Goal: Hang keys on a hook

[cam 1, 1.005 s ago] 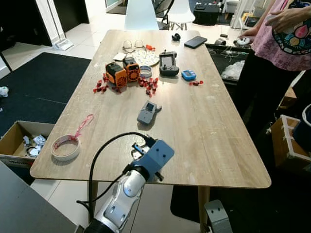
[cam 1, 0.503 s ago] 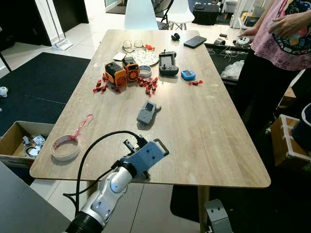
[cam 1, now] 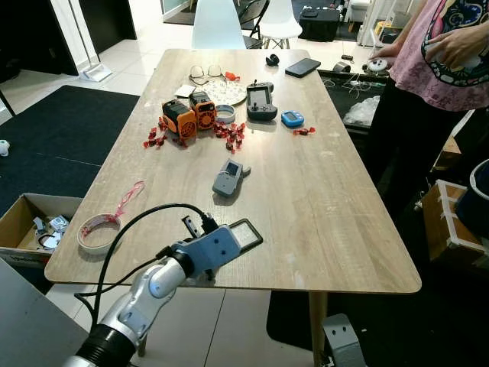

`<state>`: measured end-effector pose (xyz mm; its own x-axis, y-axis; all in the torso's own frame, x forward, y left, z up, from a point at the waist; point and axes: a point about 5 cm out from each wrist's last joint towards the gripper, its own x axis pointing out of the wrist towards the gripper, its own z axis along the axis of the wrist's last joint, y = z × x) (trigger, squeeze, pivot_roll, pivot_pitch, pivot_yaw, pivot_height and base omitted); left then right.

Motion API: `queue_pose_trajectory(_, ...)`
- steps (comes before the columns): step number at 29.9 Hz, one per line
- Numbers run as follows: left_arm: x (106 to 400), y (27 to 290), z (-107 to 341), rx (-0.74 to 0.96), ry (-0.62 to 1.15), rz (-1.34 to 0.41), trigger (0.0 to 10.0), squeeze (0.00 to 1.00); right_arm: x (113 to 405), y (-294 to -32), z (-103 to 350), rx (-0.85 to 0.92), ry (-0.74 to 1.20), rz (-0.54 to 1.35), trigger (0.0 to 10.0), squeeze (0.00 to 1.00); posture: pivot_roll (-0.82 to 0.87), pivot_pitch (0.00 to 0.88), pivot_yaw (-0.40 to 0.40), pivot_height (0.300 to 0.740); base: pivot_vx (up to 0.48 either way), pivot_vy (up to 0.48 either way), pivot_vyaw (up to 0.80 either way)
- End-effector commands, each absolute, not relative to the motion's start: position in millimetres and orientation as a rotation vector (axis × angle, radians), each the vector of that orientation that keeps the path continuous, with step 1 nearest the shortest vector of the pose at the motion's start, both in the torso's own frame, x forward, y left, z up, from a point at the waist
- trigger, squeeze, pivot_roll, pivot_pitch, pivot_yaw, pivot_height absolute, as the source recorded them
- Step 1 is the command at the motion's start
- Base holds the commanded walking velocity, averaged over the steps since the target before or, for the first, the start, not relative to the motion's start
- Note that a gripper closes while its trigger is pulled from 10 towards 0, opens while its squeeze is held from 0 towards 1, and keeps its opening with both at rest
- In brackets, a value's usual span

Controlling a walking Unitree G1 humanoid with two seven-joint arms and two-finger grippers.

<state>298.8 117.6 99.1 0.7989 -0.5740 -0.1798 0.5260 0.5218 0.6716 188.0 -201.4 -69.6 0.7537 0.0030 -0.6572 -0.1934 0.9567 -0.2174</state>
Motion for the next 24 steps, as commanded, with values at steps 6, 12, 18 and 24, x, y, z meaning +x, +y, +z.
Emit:
queue_pose_trajectory(6,276.4,140.7,65.6,0.76,0.175,-0.876,10.0,0.0,183.2,-203.9,-71.9,-0.288,0.728,0.106,10.0,0.0,0.01,0.093,-0.001,0.74,0.0,0.0,0.0)
queue_pose_trajectory(12,269.7,140.6,65.7,0.745,0.221,-0.972,10.0,0.0,183.5,-203.6,-71.7,-0.288,0.726,0.106,10.0,0.0,0.01,0.092,-0.001,0.74,0.0,0.0,0.0)
queue_pose_trajectory(18,269.5,145.7,67.3,0.823,0.252,-1.017,10.0,0.0,184.6,-202.9,-71.2,-0.289,0.722,0.108,10.0,0.0,0.01,0.099,-0.003,0.74,0.0,0.0,0.0)
queue_pose_trajectory(24,278.8,151.1,72.4,0.882,0.233,-0.948,10.0,0.0,184.7,-203.9,-70.9,-0.291,0.721,0.106,10.0,0.0,0.01,0.098,-0.002,0.74,0.0,0.0,0.0)
